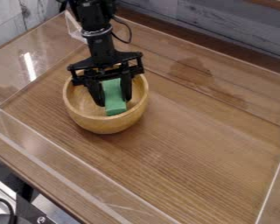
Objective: Remove the green block from inside the brown bowl and put it on the table
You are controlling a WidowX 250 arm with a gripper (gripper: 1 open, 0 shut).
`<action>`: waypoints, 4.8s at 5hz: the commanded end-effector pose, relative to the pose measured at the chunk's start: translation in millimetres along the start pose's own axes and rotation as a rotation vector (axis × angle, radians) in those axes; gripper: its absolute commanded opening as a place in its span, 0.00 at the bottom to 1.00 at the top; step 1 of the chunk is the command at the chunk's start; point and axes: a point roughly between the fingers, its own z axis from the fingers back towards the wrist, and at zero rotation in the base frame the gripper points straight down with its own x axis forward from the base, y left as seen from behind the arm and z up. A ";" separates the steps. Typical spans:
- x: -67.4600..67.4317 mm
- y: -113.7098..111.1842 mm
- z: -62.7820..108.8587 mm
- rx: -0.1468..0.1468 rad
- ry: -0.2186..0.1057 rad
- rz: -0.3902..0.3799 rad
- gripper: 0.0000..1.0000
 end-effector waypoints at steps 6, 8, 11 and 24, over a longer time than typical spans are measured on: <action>6.2 -10.8 35.1 -0.038 -0.088 -0.012 0.00; 2.1 -15.6 43.9 -0.036 -0.079 -0.027 0.00; -4.0 -22.3 54.1 -0.032 -0.066 -0.043 0.00; -97.4 -93.9 9.7 -0.004 -0.043 -0.373 0.00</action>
